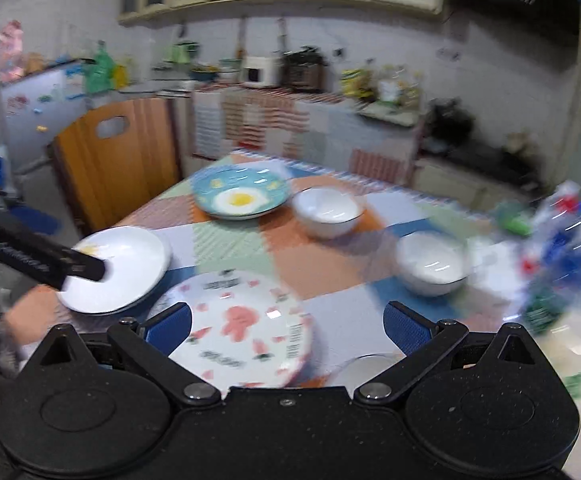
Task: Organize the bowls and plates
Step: 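Reach the right gripper to the pink Lovely Bear plate rim and close, then lift the pink plate with the right gripper, set it down, open, then move the right gripper to the white sun-print plate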
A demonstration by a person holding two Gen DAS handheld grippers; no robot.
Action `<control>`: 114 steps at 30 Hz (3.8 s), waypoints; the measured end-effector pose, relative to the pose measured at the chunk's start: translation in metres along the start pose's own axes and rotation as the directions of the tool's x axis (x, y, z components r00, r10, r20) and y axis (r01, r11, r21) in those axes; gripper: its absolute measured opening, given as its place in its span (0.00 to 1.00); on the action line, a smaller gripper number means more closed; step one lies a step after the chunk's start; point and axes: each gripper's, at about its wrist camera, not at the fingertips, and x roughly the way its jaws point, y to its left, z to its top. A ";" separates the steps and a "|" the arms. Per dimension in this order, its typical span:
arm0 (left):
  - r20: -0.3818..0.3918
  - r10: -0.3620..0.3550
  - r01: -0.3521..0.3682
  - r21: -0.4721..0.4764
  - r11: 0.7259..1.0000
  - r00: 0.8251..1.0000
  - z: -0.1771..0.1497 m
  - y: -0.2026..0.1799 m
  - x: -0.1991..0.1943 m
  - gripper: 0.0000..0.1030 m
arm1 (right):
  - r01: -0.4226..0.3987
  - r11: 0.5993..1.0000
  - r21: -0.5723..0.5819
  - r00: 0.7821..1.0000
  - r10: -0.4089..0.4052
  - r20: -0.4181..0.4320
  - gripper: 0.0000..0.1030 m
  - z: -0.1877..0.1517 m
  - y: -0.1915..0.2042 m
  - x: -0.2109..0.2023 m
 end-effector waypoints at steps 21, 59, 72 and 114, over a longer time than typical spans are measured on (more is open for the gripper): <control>-0.230 -0.128 0.082 -0.198 0.977 0.965 -0.034 0.001 0.120 0.58 | -0.062 0.827 0.559 0.962 0.199 -0.187 0.62 -0.099 -0.018 0.121; -0.087 -0.191 0.172 -0.194 0.966 0.978 -0.018 0.008 0.102 0.22 | -0.198 0.877 0.437 0.962 0.259 -0.085 0.24 -0.072 -0.043 0.122; -0.059 -0.256 0.238 -0.212 0.948 0.965 0.034 0.002 0.126 0.22 | -0.167 0.900 0.402 0.972 0.218 -0.084 0.24 -0.018 -0.074 0.143; -0.262 -0.114 0.107 -0.041 0.993 0.958 0.033 0.000 0.109 0.30 | -0.044 0.999 0.031 0.975 0.050 -0.218 0.52 0.034 -0.061 0.102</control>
